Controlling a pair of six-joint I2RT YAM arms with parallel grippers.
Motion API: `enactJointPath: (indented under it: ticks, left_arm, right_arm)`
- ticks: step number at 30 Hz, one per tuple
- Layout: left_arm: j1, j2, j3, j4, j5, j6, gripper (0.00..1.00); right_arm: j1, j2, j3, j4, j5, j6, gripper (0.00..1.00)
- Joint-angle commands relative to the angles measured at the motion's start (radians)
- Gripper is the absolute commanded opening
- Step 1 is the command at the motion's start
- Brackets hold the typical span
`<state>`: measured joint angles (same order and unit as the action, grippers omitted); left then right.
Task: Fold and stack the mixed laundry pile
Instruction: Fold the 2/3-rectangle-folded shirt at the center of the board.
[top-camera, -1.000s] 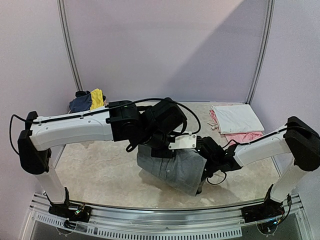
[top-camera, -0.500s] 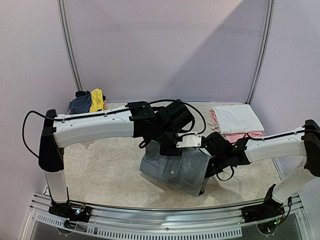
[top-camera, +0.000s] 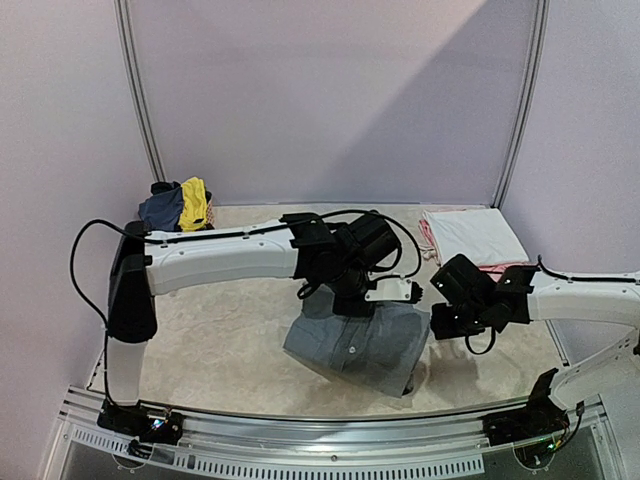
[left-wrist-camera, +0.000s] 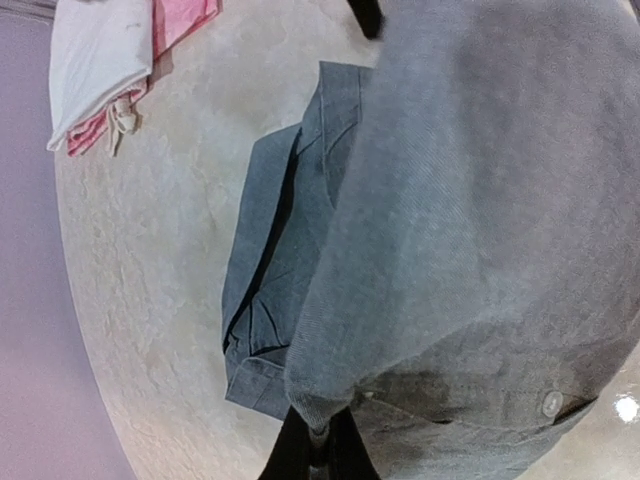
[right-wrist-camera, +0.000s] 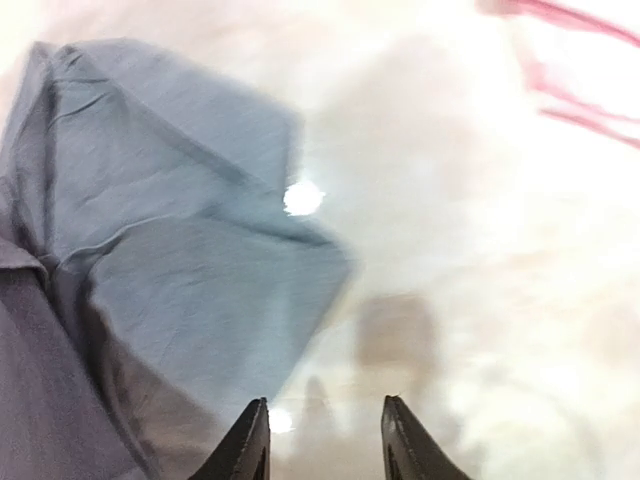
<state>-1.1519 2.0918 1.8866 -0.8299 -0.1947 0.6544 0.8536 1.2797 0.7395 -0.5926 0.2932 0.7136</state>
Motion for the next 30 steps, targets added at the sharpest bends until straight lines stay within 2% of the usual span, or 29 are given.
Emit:
enactJointPath:
  ticks: [1,5,13,22,30]
  left_arm:
    - [0.040,0.051,0.043,0.008,0.037,0.023,0.00]
    - [0.054,0.098,0.088,0.013,0.042,0.029,0.00]
    - [0.073,0.174,0.156,0.060,0.063,0.053,0.00]
    - [0.083,0.272,0.234,0.108,0.057,0.066,0.00]
    - [0.101,0.381,0.305,0.189,0.047,0.093,0.00]
  right_arm:
    - [-0.031,-0.048,0.011,-0.134,0.199,0.084,0.42]
    - [-0.036,-0.084,-0.002,-0.162,0.257,0.119,0.46]
    - [-0.040,-0.228,-0.046,-0.185,0.314,0.148,0.47]
    - [-0.040,-0.360,-0.094,-0.132,0.282,0.115,0.45]
    - [-0.039,-0.352,-0.117,-0.057,0.233,0.090,0.45]
